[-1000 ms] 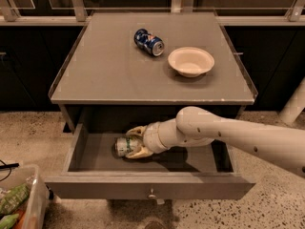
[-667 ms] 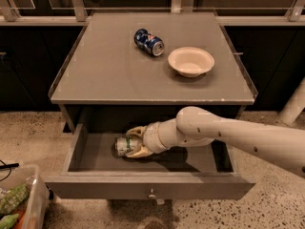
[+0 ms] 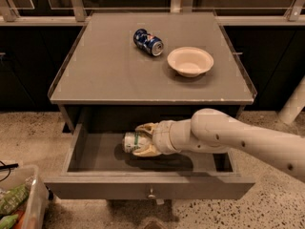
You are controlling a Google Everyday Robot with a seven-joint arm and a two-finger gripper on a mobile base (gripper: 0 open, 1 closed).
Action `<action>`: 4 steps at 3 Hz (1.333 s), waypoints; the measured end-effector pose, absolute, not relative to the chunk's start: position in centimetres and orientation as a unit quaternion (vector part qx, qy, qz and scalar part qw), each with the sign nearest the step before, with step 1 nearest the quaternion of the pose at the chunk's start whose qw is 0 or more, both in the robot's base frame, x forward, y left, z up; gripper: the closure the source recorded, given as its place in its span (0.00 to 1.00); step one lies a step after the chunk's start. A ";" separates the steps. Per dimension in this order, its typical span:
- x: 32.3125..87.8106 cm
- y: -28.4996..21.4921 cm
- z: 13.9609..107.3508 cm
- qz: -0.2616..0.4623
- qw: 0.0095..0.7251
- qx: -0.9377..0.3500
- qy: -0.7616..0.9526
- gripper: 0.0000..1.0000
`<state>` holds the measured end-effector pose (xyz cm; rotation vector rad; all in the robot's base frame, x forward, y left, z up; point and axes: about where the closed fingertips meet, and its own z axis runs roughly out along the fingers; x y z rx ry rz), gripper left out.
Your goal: Pick 7up can from top drawer and place on counter
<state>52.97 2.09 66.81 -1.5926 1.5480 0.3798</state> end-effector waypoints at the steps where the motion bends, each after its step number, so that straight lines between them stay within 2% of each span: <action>1: 49.1 -1.8 69.6 0.122 0.412 -0.597 0.678 1.00; 2: 46.2 -5.3 75.3 0.111 0.421 -0.565 0.701 1.00; 3: 45.2 -6.1 75.4 0.116 0.414 -0.564 0.705 1.00; 4: 46.8 -6.4 78.8 0.117 0.447 -0.579 0.672 1.00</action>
Offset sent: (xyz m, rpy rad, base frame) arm -0.0943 -0.1318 0.1803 -0.0122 -0.0449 -0.2458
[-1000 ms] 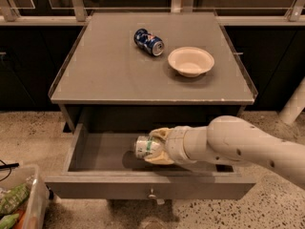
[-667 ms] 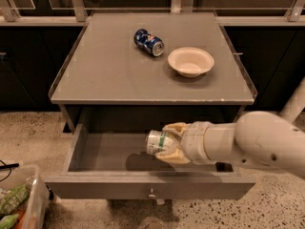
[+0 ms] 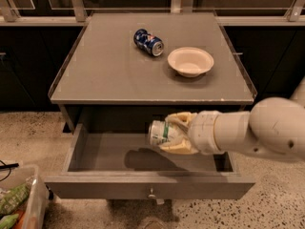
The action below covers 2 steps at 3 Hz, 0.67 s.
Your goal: Pick 7up can from top drawer and place on counter
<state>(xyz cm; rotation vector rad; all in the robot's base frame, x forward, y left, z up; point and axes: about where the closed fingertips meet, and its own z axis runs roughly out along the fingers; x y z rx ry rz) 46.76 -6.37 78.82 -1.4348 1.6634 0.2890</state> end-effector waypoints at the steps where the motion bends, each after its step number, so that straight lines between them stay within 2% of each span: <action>1: 48.1 -7.4 86.8 0.097 0.476 -0.629 0.607 1.00; 2: 49.1 -6.9 93.4 0.114 0.491 -0.665 0.552 1.00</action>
Offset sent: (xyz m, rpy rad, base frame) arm 0.0652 -0.0146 0.3520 0.0691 -0.4630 0.4049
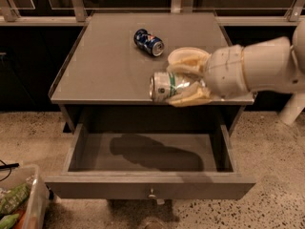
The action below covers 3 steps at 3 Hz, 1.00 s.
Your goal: Pick 7up can from top drawer and place on counter
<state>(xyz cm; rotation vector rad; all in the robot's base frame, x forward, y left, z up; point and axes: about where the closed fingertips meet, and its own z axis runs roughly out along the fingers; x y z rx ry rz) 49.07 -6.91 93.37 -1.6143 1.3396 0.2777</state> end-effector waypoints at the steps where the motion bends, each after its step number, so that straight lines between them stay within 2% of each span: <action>1: 48.4 -6.6 96.8 0.116 0.497 -0.681 0.525 1.00; 2: 51.1 -7.4 94.5 0.129 0.491 -0.681 0.528 1.00; 3: 57.1 -7.6 90.4 0.157 0.478 -0.687 0.524 1.00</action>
Offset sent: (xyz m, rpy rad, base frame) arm 0.0736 -0.0204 -0.0423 0.0393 0.0680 0.0874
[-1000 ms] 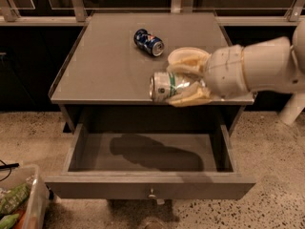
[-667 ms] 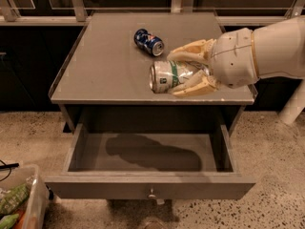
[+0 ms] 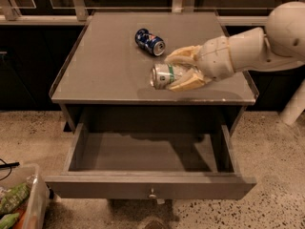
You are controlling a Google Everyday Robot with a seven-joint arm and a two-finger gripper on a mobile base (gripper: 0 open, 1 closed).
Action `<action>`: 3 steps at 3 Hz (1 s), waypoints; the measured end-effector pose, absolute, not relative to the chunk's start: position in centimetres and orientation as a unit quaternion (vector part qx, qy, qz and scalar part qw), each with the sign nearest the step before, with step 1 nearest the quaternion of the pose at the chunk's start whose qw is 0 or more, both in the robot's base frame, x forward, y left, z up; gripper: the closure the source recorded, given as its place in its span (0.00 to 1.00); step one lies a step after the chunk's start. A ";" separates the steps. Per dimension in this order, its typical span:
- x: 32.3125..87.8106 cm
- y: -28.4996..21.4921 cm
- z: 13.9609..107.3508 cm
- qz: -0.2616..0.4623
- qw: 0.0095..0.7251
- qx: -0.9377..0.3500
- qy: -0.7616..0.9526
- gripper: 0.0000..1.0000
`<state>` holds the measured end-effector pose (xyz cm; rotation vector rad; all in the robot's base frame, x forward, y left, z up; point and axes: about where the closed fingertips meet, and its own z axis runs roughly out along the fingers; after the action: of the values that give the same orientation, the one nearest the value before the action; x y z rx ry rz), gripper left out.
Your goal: Pick 7up can from top drawer and place on counter
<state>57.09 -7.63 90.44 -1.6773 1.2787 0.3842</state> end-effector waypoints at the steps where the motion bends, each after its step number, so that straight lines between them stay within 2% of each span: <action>1: 63.1 -6.2 88.4 0.178 0.479 -0.695 0.506 1.00; 3: 64.4 -6.0 89.9 0.170 0.495 -0.692 0.498 0.57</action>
Offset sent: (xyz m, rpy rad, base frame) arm 0.0470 0.0110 -0.0167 0.0149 0.0074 0.0414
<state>64.36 -6.03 89.93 -1.6763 1.2066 0.4115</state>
